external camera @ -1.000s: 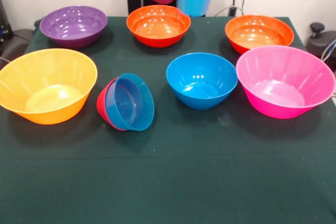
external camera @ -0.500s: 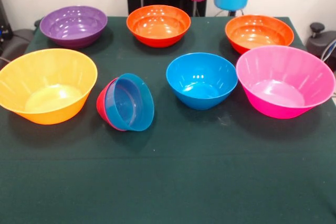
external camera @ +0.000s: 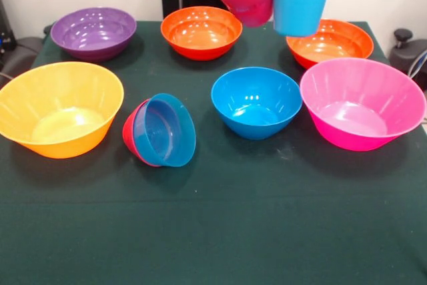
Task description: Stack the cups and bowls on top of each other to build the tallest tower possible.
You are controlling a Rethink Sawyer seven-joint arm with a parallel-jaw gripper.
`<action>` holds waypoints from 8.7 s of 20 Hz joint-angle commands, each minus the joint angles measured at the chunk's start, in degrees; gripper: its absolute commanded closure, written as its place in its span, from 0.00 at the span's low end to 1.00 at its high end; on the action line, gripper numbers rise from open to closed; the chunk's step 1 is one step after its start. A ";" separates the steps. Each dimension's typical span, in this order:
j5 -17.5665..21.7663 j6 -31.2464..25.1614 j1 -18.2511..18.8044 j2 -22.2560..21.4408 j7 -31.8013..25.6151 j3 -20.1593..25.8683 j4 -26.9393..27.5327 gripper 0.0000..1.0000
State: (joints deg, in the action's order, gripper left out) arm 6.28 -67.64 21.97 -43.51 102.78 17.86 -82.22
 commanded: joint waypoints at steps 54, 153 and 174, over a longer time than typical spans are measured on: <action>6.26 28.22 -2.41 6.91 1.46 -4.55 -10.37 1.00; -5.35 23.17 -6.40 -9.48 4.15 -7.68 -16.12 0.00; -3.17 22.40 -4.56 6.53 -1.62 -5.75 4.58 0.00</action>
State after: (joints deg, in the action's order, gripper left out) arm 1.73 -39.19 16.46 -43.49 102.81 7.27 -83.66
